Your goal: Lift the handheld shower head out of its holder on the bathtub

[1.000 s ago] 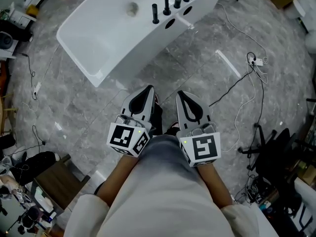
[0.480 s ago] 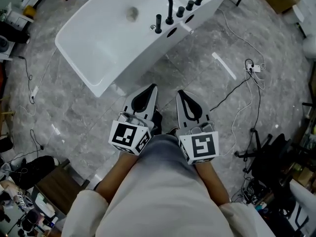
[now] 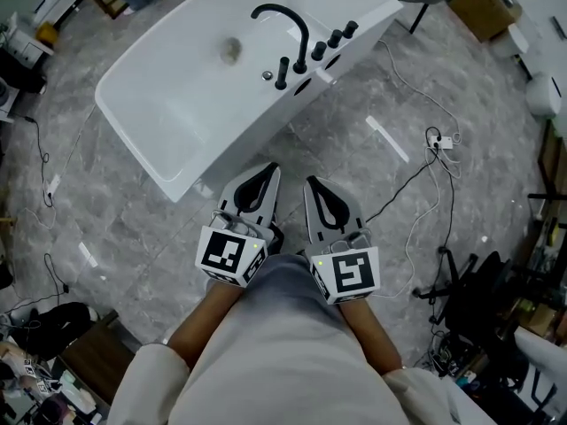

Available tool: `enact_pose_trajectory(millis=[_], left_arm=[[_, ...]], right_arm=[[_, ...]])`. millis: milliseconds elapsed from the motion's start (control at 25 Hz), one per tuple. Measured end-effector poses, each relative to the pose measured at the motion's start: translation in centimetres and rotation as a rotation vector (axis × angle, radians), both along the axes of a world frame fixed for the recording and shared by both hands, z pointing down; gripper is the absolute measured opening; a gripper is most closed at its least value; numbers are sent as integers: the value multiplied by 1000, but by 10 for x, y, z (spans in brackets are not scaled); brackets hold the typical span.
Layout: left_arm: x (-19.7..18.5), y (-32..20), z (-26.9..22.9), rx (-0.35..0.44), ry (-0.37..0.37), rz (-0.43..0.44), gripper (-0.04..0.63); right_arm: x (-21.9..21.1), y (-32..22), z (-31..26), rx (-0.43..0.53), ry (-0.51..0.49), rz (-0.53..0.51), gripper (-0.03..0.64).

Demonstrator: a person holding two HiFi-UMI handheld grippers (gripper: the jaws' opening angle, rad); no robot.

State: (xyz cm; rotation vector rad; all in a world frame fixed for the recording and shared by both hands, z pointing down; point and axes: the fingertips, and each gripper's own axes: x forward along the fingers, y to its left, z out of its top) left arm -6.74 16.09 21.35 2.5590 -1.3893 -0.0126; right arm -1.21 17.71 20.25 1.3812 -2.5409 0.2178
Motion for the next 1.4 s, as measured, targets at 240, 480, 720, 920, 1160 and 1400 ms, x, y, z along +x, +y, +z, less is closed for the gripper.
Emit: enact_pose_trajectory(millis=[240,480,720,920,1160,1400], left_arm=[[-10,-13,-8,21,-1,16,3],[-18,-24,-14,39,-1,22,3],[-17,-33,-5,12,-18,40,3],[-17,-46,0,0,-37,41,3],[-21,-76,4,-17,-40,23,3],[-14,-99,13,-46,-24,11,3]], right_arm=[[-12,-11,-9,20,10,15,20],[-21,-20,-16,45,24,10,20],[-24,-34,-20,51,4,17,20],[-25,-52,-16,44,-24,15,20],[-27,-81,-12,31,-37,3,20],[-19,-104,-2,7,-21,0,20]])
